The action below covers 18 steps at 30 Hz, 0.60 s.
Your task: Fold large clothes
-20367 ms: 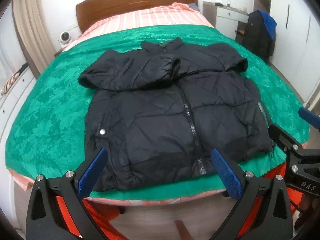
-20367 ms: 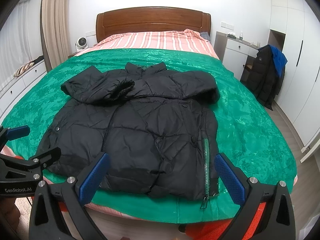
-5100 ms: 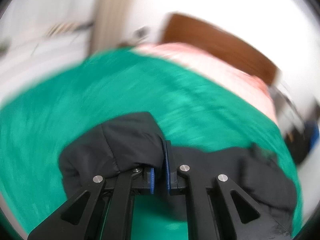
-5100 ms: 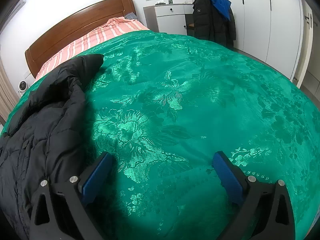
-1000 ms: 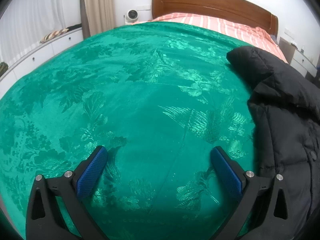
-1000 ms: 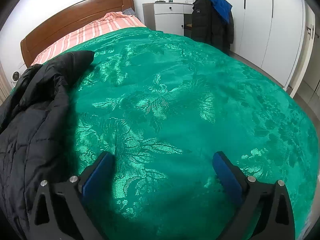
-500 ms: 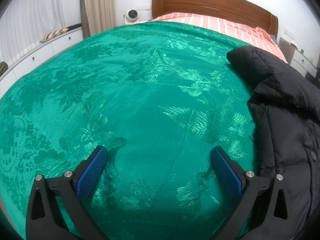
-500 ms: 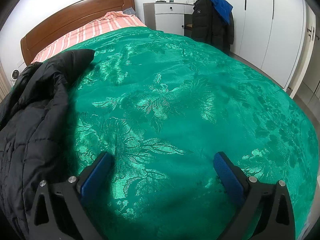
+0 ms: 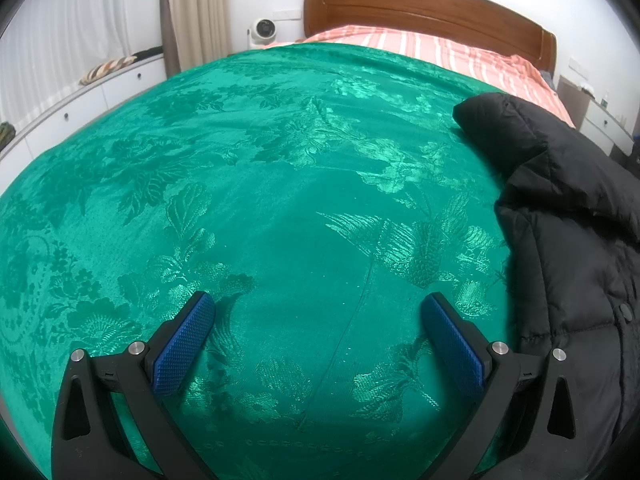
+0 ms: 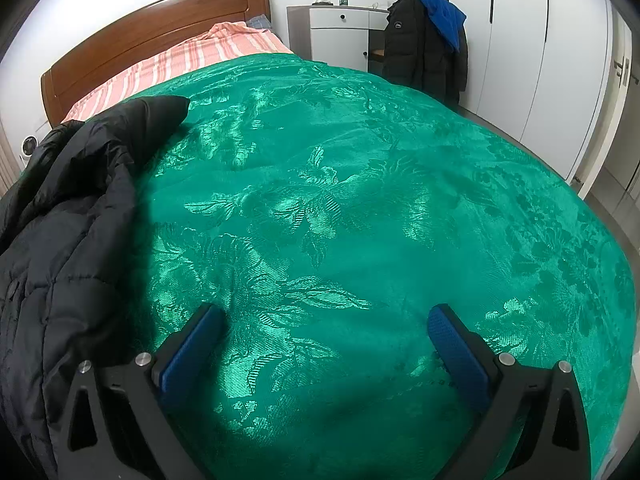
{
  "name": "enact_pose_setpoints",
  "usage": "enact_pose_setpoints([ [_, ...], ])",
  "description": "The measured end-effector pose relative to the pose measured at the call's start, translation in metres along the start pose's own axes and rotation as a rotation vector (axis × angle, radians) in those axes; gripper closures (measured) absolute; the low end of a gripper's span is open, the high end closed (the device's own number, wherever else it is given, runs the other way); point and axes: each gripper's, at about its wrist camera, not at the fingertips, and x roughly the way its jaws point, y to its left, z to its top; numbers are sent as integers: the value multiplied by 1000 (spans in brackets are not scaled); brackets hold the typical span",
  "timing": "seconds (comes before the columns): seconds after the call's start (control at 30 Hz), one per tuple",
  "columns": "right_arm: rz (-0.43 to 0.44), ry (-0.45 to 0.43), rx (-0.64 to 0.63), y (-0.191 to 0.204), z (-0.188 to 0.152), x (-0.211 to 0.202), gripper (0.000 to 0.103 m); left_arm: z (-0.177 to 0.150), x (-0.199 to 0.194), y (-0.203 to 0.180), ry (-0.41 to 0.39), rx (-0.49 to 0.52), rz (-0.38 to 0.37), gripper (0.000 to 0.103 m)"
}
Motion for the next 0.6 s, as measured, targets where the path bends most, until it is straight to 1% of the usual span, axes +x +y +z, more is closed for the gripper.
enact_pose_setpoints([
  [0.6,-7,-3,-4,0,-1,0,1,-1,0,0,0,0,0,0],
])
